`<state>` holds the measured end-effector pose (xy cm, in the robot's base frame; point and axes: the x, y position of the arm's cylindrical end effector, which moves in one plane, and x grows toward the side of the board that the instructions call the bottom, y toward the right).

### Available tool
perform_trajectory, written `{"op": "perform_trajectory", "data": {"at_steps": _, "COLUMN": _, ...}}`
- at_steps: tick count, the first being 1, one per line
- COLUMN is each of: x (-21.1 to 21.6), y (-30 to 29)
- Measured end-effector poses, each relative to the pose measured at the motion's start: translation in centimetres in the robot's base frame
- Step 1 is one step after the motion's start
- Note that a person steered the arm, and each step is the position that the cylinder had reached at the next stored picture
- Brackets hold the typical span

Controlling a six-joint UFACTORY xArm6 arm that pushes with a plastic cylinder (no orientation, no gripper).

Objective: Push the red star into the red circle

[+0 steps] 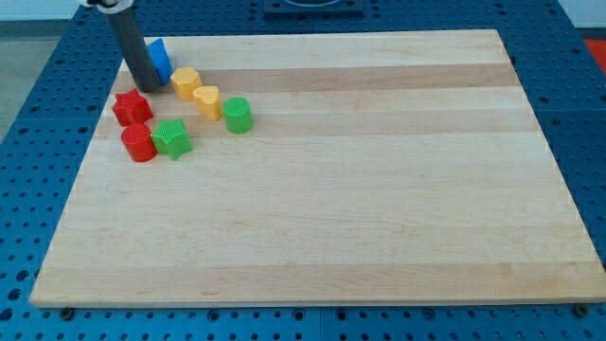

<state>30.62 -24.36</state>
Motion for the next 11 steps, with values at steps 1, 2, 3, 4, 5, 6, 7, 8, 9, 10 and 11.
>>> {"op": "perform_trajectory", "data": {"at_steps": 1, "x": 0.3, "y": 0.0}}
{"op": "perform_trajectory", "data": {"at_steps": 2, "x": 1.3, "y": -1.1}}
{"op": "perform_trajectory", "data": {"at_steps": 3, "x": 2.2, "y": -2.2}}
{"op": "perform_trajectory", "data": {"at_steps": 4, "x": 2.7, "y": -2.8}}
{"op": "perform_trajectory", "data": {"at_steps": 5, "x": 5.2, "y": -2.5}}
{"op": "perform_trajectory", "data": {"at_steps": 6, "x": 8.5, "y": -2.4}}
{"op": "perform_trajectory", "data": {"at_steps": 7, "x": 12.0, "y": -2.3}}
{"op": "perform_trajectory", "data": {"at_steps": 8, "x": 15.3, "y": -0.7}}
{"op": "perform_trajectory", "data": {"at_steps": 9, "x": 16.1, "y": 0.4}}
{"op": "perform_trajectory", "data": {"at_steps": 10, "x": 13.9, "y": -2.5}}
{"op": "perform_trajectory", "data": {"at_steps": 11, "x": 10.4, "y": -4.0}}
